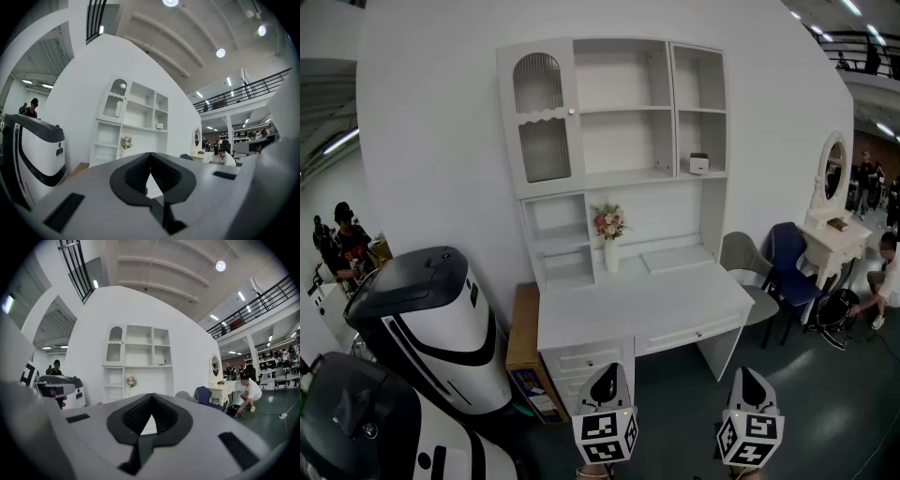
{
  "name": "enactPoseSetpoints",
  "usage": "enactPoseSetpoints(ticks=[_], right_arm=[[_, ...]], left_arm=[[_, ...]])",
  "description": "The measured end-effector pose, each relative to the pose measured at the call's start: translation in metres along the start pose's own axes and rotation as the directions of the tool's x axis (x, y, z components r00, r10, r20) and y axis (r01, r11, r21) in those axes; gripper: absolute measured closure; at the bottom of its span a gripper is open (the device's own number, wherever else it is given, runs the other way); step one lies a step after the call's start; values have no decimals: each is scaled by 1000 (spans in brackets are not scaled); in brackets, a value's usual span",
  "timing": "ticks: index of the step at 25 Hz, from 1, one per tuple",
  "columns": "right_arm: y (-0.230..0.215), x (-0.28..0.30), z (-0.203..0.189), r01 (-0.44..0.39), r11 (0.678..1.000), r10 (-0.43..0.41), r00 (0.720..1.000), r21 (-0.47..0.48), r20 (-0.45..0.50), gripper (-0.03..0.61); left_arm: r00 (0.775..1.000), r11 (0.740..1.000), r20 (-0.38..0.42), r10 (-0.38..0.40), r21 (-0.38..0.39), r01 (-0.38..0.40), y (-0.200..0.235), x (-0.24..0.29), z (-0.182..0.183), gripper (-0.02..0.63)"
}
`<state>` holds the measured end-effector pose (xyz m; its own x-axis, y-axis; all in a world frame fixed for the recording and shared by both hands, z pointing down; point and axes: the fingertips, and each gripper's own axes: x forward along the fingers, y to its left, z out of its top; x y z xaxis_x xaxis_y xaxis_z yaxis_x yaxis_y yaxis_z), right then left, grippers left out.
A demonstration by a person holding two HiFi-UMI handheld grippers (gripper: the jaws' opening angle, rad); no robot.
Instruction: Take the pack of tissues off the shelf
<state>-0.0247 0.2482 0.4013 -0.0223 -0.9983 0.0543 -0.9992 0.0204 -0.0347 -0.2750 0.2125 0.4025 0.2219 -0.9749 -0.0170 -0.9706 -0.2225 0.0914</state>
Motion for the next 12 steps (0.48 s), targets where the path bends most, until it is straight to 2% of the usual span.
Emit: enactPoseSetpoints(ticks=[7, 12], right_arm=[[-4, 1, -3, 7, 1000, -8, 1000, 11, 3, 574], [-12, 1, -7, 23, 999, -23, 1000, 25, 9, 571]], left_arm=[[1000, 1000, 4, -1, 20, 1, -6, 3, 0, 597], [1000, 1000, -4, 0, -8, 0, -10, 8, -7, 597]])
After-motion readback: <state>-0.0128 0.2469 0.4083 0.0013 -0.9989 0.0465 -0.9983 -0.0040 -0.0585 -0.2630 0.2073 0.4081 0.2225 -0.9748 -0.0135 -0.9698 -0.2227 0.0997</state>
